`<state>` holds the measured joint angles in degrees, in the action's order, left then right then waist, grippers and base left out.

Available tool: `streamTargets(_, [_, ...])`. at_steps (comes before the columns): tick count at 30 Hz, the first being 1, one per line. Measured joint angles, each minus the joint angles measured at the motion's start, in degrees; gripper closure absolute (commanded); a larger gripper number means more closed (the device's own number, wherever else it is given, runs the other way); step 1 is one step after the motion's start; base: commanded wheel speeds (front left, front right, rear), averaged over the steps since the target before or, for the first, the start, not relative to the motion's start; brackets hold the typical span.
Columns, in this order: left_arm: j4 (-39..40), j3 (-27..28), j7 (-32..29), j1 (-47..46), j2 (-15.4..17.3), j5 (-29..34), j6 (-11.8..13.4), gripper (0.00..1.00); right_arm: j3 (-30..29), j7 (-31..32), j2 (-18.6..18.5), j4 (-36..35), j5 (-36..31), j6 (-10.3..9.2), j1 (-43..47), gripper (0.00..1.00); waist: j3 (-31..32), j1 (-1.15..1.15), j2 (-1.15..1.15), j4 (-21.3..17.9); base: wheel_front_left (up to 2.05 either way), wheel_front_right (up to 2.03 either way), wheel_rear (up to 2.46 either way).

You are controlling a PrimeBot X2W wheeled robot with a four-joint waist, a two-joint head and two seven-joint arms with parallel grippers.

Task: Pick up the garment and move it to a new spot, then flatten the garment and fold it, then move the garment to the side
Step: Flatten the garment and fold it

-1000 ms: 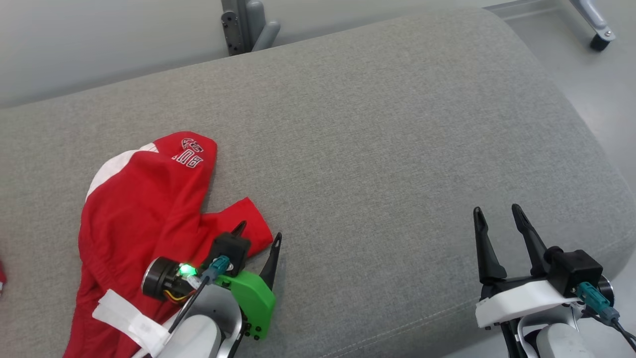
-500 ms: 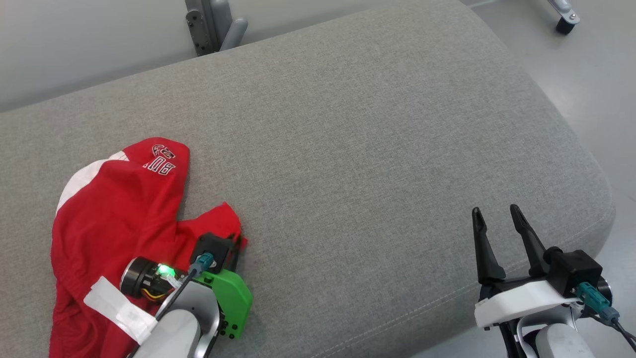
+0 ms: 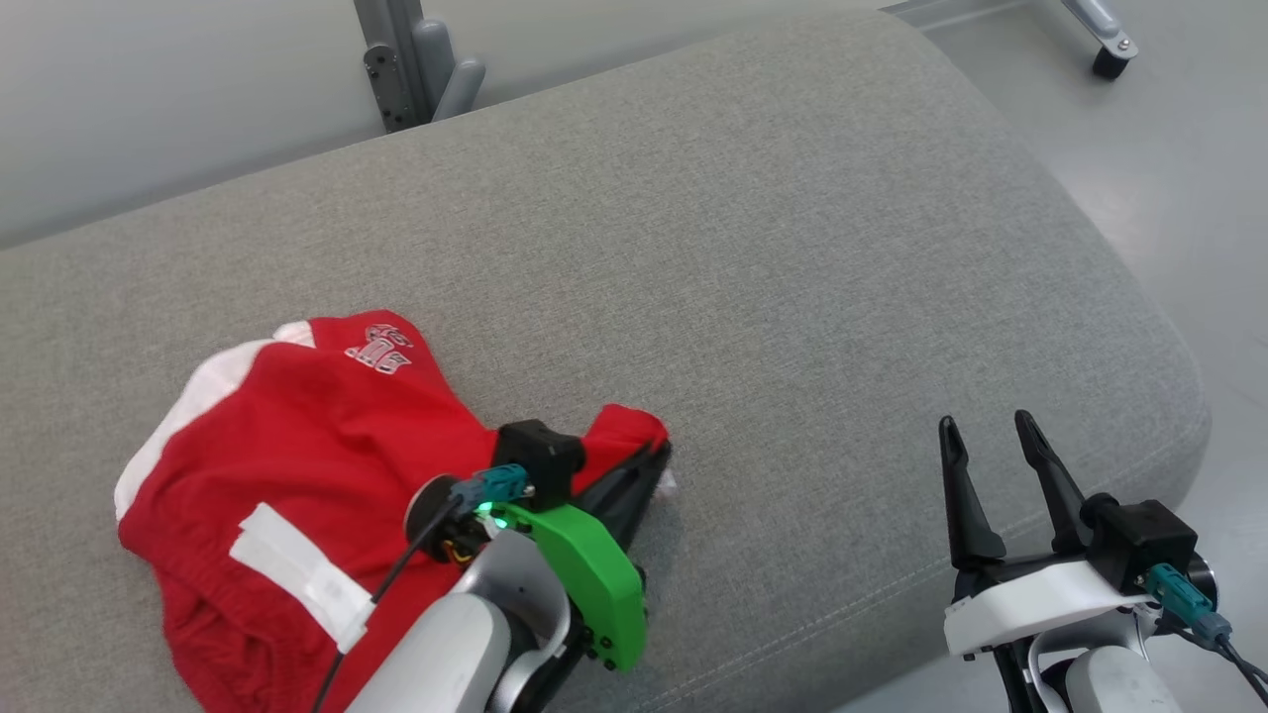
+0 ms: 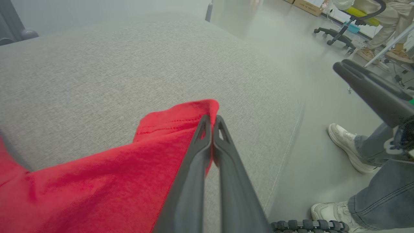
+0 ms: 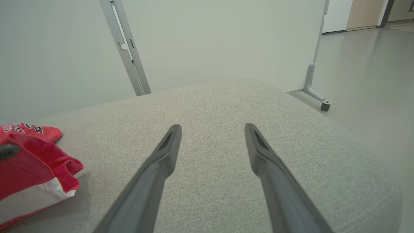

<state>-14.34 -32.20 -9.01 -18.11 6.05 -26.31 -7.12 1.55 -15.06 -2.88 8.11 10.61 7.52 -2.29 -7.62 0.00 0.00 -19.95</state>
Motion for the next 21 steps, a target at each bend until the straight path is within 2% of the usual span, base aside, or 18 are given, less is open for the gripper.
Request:
streamTargets(4, [6.7,-5.1,-4.5,0.2,-0.3,-4.7,-0.2,1.00,0.2,0.0,0.0,0.1,-0.1,0.00,-0.1,0.00,0.2,0.00,0.00,-1.0,0.00,0.00,0.00])
streamTargets(7, [11.1,-9.0,-7.8,0.5,-0.2,-11.0,-0.3,1.00,-0.1,0.0,0.0,0.0,-0.2,0.00,-0.1,0.00,0.1,0.00,0.00,-1.8,0.00,0.00,0.00])
streamTargets(10, [11.3,-9.6,-8.6,-0.5,1.2,-12.3,-0.3,1.00,-0.4,0.0,0.0,-0.2,-0.2,0.00,-0.1,0.00,-0.6,0.00,0.00,-2.3,0.00,0.00,0.00])
streamTargets(14, [3.7,-8.2,-6.4,-4.3,1.8,-10.5,-0.1,1.00,0.0,0.0,0.0,-0.5,0.0,0.00,-0.3,0.00,-1.9,0.00,0.00,-2.6,0.00,0.00,0.00])
streamTargets(16, [-4.4,-7.4,-3.0,-8.5,1.5,-8.0,0.4,1.00,0.5,0.0,0.0,-0.4,0.3,0.00,-0.8,0.00,-3.2,0.00,0.00,-2.8,0.00,0.00,0.00])
streamTargets(19, [-12.5,-7.3,0.9,-12.3,0.9,-5.4,0.5,1.00,0.7,0.0,0.0,-0.3,0.4,0.00,-1.5,0.00,-4.4,0.00,0.00,-3.1,0.00,0.00,0.00])
streamTargets(20, [-14.7,-7.3,2.8,-13.4,0.5,-5.1,0.5,0.66,0.6,0.0,0.0,-0.2,0.4,0.00,-1.5,0.00,-4.8,0.00,0.00,-3.1,0.00,0.00,0.00])
streamTargets(21, [-16.9,-7.4,4.2,-14.2,0.1,-5.0,0.5,0.47,0.6,0.0,0.0,-0.2,0.4,0.00,-1.5,0.00,-5.1,0.00,0.00,-3.2,0.00,0.00,0.00])
